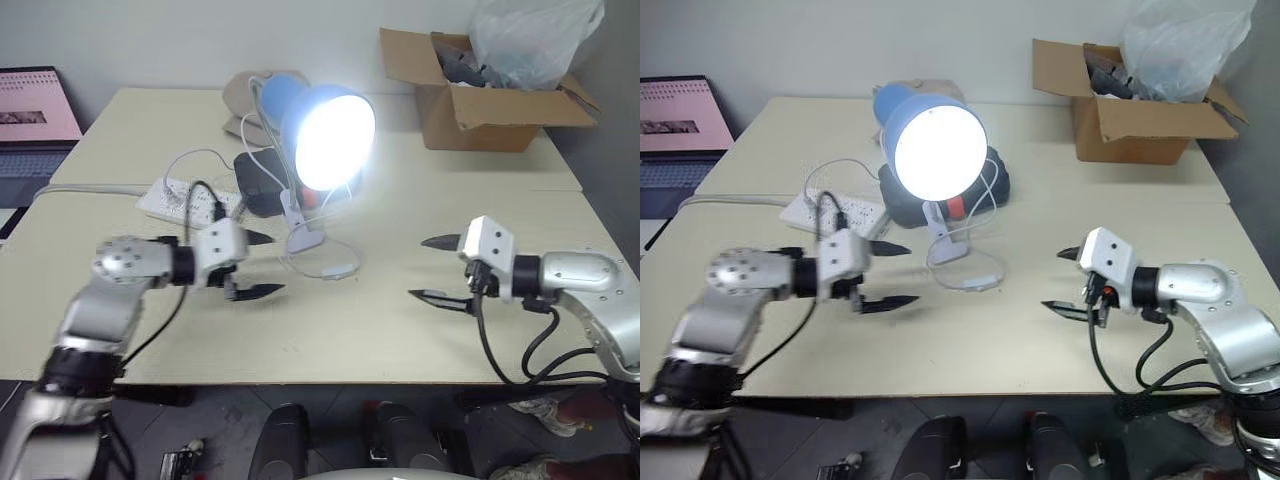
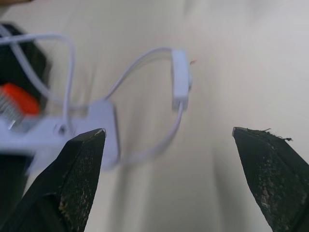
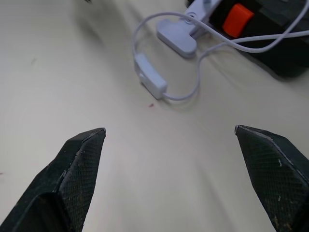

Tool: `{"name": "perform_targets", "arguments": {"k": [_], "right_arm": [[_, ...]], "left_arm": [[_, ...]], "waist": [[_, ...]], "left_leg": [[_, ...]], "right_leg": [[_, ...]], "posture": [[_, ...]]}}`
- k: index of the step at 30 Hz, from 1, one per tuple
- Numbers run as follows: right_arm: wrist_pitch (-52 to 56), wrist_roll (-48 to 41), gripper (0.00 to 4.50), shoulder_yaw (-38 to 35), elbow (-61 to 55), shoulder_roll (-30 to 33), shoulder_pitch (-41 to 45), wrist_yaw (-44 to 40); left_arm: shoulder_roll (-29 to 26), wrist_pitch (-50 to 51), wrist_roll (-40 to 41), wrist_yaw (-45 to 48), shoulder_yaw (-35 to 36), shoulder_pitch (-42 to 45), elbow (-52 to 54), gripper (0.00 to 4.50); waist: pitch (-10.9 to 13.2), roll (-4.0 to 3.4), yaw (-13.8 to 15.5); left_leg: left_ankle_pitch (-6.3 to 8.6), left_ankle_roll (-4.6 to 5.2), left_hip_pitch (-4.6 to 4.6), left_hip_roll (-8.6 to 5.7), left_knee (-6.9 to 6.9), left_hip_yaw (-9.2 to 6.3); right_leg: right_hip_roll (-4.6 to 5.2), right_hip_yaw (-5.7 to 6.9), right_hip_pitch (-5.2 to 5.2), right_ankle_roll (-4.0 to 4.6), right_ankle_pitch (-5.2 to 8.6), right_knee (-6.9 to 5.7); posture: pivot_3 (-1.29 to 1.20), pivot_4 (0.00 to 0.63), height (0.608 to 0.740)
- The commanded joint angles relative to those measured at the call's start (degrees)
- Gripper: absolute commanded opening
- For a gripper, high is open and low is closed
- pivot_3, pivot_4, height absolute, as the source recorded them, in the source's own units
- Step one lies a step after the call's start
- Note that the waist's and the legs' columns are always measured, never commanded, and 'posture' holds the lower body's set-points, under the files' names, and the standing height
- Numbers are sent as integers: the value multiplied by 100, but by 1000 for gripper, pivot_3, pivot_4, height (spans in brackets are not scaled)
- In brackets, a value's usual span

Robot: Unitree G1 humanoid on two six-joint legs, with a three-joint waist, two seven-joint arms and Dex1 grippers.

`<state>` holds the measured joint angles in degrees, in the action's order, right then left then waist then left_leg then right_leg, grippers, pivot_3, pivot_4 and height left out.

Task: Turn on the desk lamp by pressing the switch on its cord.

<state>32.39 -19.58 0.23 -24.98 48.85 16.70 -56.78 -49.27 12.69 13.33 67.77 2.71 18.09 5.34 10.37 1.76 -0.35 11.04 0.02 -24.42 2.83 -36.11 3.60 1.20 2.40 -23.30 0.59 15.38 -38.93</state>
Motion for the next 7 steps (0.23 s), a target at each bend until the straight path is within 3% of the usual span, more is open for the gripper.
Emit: {"name": "perform_targets", "arguments": {"k": [1,7], "right_arm": [[-726,-111,4500,-413,146,72,-157,-276],[-780,-412,4500,-576,348,218,-171,-667]], "left_arm": [[-216,565,531,-149,720,-520,716,4376],[-263,1375,1295,-232,1531,-1568,1482,4376]], "waist": [[0,0,35],[0,0,36]], "left_leg": [[0,0,2,-2,0,0],[0,0,4,-5,-3,4]], "right_leg": [[3,2,2,0,0,0],[13,0,6,-1,-1,4]], "posture": [[0,150,740],[0,150,740]]}}
